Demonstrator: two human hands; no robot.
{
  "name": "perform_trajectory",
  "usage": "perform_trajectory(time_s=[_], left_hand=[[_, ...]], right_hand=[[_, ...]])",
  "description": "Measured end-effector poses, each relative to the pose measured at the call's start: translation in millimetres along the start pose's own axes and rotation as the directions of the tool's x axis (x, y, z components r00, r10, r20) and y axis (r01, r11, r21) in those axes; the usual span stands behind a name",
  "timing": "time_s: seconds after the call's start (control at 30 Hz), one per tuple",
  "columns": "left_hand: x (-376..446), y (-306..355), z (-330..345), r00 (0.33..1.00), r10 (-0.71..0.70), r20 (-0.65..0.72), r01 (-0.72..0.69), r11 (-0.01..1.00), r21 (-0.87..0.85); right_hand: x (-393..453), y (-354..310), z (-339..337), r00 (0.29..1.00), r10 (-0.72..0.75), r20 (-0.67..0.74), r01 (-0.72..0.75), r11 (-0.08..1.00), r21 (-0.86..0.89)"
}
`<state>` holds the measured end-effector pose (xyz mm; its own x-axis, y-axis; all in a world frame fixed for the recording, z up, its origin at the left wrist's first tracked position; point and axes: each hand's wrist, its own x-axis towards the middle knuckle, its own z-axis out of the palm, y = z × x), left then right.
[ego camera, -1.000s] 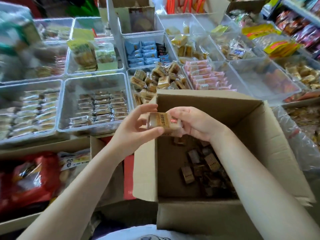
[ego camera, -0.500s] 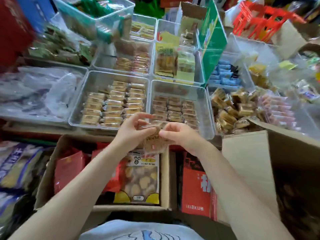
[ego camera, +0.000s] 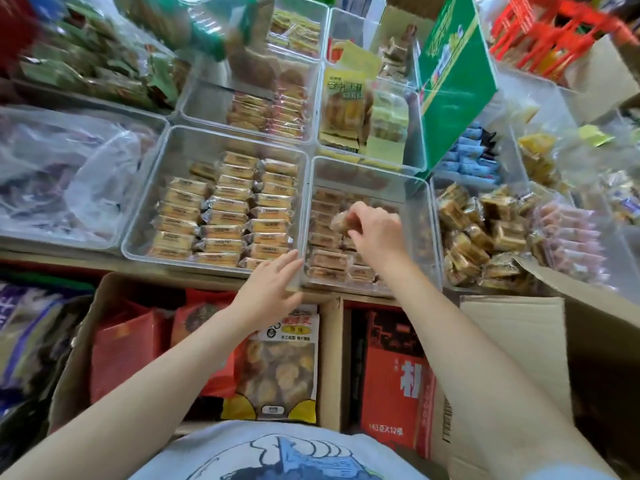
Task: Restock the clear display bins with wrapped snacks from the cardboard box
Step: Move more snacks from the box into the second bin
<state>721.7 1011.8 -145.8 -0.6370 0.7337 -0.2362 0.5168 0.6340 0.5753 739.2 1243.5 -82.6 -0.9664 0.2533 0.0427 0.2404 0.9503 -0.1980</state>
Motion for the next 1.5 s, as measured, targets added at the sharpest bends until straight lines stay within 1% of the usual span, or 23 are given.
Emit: perform_trajectory(time_s=[0.07,0.1,0.13,0.2,0.27,0.33,0.4,0.43,0.5,0.57,0.67,0.73,0.83,0.87,0.93,1.0,1.07,1.13,1.17,1.23,1.3,1.4,1.5], left_hand=[[0,-5,8,1.000,0.026,0.002,-0.026,0.995,0.097],[1,-6,9,0.999,0.033,-0.003,-0.033,0.993,0.111],[1,-6,9,0.999,0.035,-0.006,-0.034,0.993,0.110],[2,-6,9,1.000,0.026,-0.008,-0.025,0.995,0.098],[2,-5,9,1.000,0.016,-0.005,-0.016,0.996,0.093],[2,-4,10,1.000,0.004,0.000,-0.004,0.994,0.110],[1,-3,8,1.000,-0.007,0.014,0.006,0.993,0.119],[0,-2,7,1.000,-0.012,0.023,0.009,0.992,0.126],[-3,3,3,0.999,-0.021,0.038,0.015,0.987,0.159],[-10,12,-3,0.999,-0.034,0.033,0.028,0.987,0.156],[-20,34,-2,0.998,0.001,-0.058,0.003,0.998,0.065],[-22,57,4,0.997,0.052,-0.056,-0.054,0.998,-0.023],[-16,108,28,0.984,0.164,0.069,-0.156,0.981,-0.112],[-14,129,36,0.974,0.201,0.107,-0.183,0.971,-0.153],[-14,171,53,0.955,0.263,0.138,-0.226,0.945,-0.235],[-19,213,70,0.950,0.274,0.149,-0.213,0.919,-0.333],[-22,252,87,0.960,0.234,0.153,-0.147,0.888,-0.435],[-22,286,105,0.972,0.194,0.135,-0.102,0.859,-0.502],[-21,302,115,0.977,0.174,0.127,-0.080,0.842,-0.534],[-17,331,132,0.983,0.129,0.129,-0.025,0.797,-0.604],[-11,353,147,0.991,0.078,0.113,0.016,0.755,-0.655],[-2,368,164,0.998,-0.024,0.052,0.054,0.699,-0.713],[-1,368,171,0.995,-0.089,0.043,0.090,0.649,-0.756]], right_hand=[[8,-2,23,0.984,-0.075,0.164,0.099,0.984,-0.149],[9,-3,36,0.968,-0.081,0.238,0.127,0.975,-0.185],[9,-4,47,0.952,-0.071,0.298,0.129,0.975,-0.181],[2,-4,63,0.932,-0.037,0.362,0.060,0.997,-0.053],[-6,-3,73,0.917,-0.031,0.398,-0.004,0.996,0.088],[-14,0,78,0.887,-0.039,0.460,-0.016,0.993,0.114],[-21,2,73,0.852,-0.006,0.524,-0.062,0.992,0.114],[-25,4,69,0.850,0.007,0.526,-0.086,0.989,0.125],[-36,7,55,0.886,0.023,0.464,-0.125,0.974,0.191],[-53,10,32,0.927,0.054,0.371,-0.176,0.936,0.304],[-91,20,-15,0.951,0.138,0.276,-0.242,0.889,0.388],[-124,29,-48,0.951,0.231,0.206,-0.301,0.843,0.446],[-176,56,-90,0.934,0.354,0.039,-0.326,0.806,0.493],[-191,67,-102,0.921,0.390,-0.016,-0.332,0.805,0.492],[-218,95,-123,0.879,0.466,-0.101,-0.357,0.784,0.509],[-242,127,-140,0.832,0.528,-0.167,-0.376,0.760,0.530],[-261,163,-147,0.799,0.571,-0.190,-0.408,0.745,0.527],[-276,201,-146,0.775,0.612,-0.158,-0.462,0.718,0.520],[-283,220,-142,0.776,0.620,-0.120,-0.489,0.710,0.507],[-293,255,-131,0.804,0.594,-0.033,-0.517,0.726,0.454],[-297,287,-116,0.838,0.540,0.076,-0.528,0.769,0.360],[-291,329,-84,0.852,0.469,0.234,-0.515,0.831,0.211],[-279,354,-50,0.825,0.437,0.359,-0.518,0.838,0.172]])
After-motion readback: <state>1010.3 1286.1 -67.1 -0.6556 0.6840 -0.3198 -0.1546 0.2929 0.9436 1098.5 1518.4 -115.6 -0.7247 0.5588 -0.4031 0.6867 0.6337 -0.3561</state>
